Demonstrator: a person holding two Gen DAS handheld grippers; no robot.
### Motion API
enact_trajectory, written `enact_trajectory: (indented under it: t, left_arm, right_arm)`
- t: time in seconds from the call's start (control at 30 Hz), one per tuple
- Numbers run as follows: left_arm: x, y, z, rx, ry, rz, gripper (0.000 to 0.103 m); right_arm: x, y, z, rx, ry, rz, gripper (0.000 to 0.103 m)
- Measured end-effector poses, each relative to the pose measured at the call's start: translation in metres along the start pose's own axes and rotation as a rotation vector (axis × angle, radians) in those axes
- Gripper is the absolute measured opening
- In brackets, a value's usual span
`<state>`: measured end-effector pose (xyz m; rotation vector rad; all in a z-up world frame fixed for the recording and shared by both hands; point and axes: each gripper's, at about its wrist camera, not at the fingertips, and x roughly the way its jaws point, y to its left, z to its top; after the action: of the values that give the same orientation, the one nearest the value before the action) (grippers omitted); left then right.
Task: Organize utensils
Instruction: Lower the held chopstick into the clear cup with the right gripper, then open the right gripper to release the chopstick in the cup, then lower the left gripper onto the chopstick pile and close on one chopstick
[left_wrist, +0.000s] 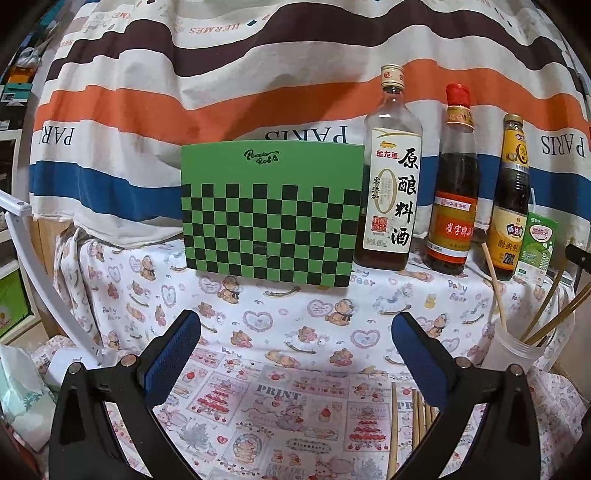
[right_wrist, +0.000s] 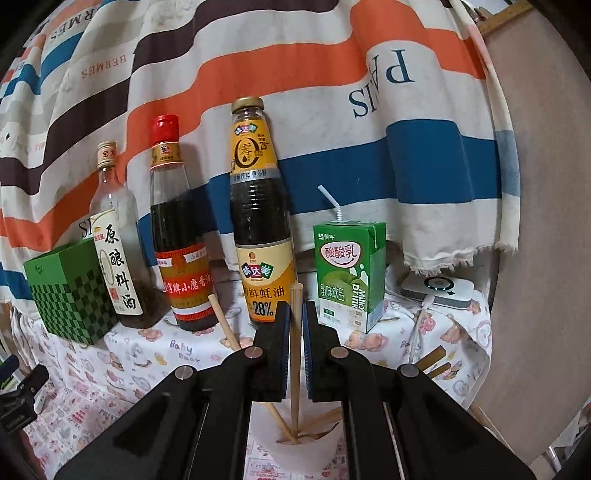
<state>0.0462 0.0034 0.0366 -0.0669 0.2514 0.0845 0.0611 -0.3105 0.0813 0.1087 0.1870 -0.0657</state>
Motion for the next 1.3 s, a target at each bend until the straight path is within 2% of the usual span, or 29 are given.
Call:
enact_trajectory:
  t: [0.43,0.5,0.63,0.7,0.83,0.93,1.0,1.1,1.17,1.27,1.3]
  left_arm:
    - [0.0,-0.003,-0.001,0.024,0.008,-0.008,0.102]
    - [0.0,-0.004,-0.001,0.027,0.01,-0.017,0.102]
    - [0.003,-0.007,-0.002,0.03,0.035,-0.047,0.102]
    - [0.008,-0.009,-0.004,0.035,0.072,-0.073,0.102]
    - [0.025,-0.015,-0.013,0.052,0.18,-0.092,0.102]
    - [0.035,-0.019,-0.019,0.065,0.257,-0.113,0.102]
    - [0.04,-0.022,-0.024,0.074,0.298,-0.114,0.102]
    - [0.045,-0.027,-0.03,0.089,0.348,-0.145,0.102]
    - [0.048,-0.031,-0.034,0.096,0.384,-0.166,0.1]
    - [0.053,-0.035,-0.04,0.071,0.516,-0.16,0.083]
    - [0.053,-0.035,-0.04,0.036,0.537,-0.193,0.075]
  right_arm:
    - [-0.019,0.006,-0.014,-0.038,0.064,0.038,0.009]
    - [-0.023,0.007,-0.015,-0.042,0.071,0.042,0.021]
    - [-0.038,0.008,-0.019,-0.053,0.063,0.054,0.027]
    - [-0.043,0.007,-0.02,-0.047,0.053,0.055,0.045]
    - [-0.056,0.007,-0.022,-0.029,0.036,0.061,0.053]
    - [-0.064,0.008,-0.025,-0.016,0.01,0.068,0.068]
    - [-0.071,0.009,-0.029,-0.007,-0.028,0.055,0.077]
    - [-0.084,0.009,-0.034,0.012,-0.119,0.013,0.084]
    - [-0.094,0.01,-0.038,0.025,-0.185,-0.001,0.085]
    - [-0.099,0.015,-0.045,0.022,-0.219,-0.002,0.085]
    - [-0.099,0.017,-0.047,0.015,-0.219,-0.007,0.085]
